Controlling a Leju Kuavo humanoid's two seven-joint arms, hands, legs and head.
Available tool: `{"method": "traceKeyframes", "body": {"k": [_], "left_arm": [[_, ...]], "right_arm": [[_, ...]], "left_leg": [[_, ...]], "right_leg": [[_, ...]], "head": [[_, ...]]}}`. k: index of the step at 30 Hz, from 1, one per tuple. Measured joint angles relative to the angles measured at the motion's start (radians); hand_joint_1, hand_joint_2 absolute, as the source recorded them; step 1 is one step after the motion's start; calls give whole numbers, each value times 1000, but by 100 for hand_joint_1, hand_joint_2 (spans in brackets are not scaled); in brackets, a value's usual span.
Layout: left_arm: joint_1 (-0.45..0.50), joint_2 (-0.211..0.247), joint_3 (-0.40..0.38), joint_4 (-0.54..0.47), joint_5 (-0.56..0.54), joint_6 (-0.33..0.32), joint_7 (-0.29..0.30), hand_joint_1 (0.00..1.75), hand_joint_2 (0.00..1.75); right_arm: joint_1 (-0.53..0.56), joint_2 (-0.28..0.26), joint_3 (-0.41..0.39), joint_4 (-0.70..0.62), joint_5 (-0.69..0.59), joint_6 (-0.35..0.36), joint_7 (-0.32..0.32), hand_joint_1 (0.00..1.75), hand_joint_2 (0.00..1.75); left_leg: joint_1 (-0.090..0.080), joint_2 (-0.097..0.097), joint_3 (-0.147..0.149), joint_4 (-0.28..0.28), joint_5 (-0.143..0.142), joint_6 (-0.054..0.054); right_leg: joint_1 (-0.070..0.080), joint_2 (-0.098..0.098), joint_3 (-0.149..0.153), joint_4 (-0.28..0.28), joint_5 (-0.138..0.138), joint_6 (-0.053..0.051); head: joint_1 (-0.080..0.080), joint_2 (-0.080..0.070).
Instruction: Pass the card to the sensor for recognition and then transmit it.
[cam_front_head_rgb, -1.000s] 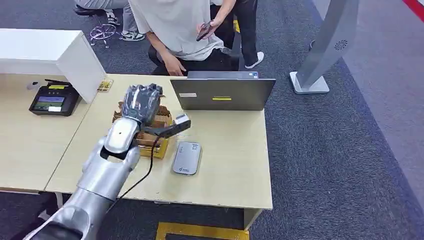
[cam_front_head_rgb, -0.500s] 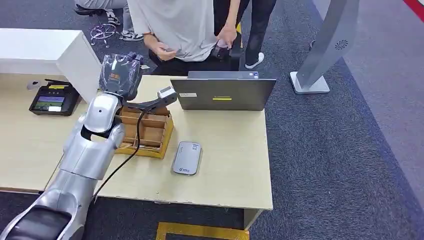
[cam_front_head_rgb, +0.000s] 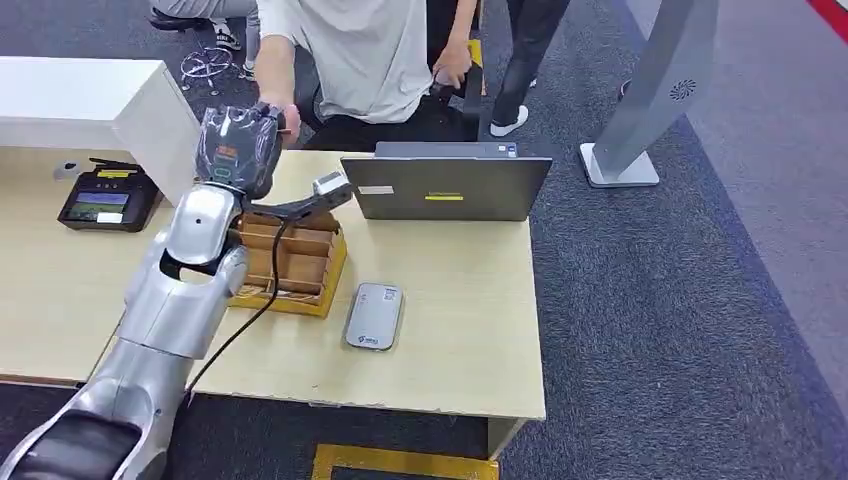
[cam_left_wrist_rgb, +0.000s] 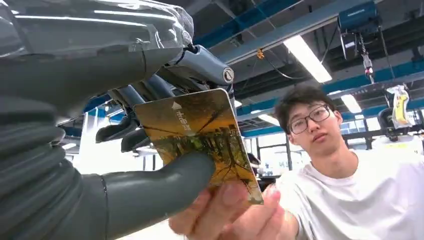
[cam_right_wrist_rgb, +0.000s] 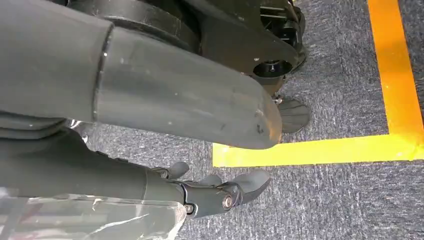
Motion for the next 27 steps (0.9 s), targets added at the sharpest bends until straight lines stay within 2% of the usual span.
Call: {"method": "traceKeyframes", "body": {"k": [16,27], "left_arm": [[2,4,0,0,0,0,0,175,175],[16,14,0,0,0,-1,5,175,175]], "right_arm": [[-1,0,0,0,0,1,0,0,0],[0,0,0,0,0,1,0,0,0]], "left_leg": [[0,1,-1,0,0,0],[0,3,-13,1,-2,0]], "right_leg": [[0,1,-2,0,0,0],[1,4,-12,-1,0,0]], "head": [[0,0],[0,0]]}}
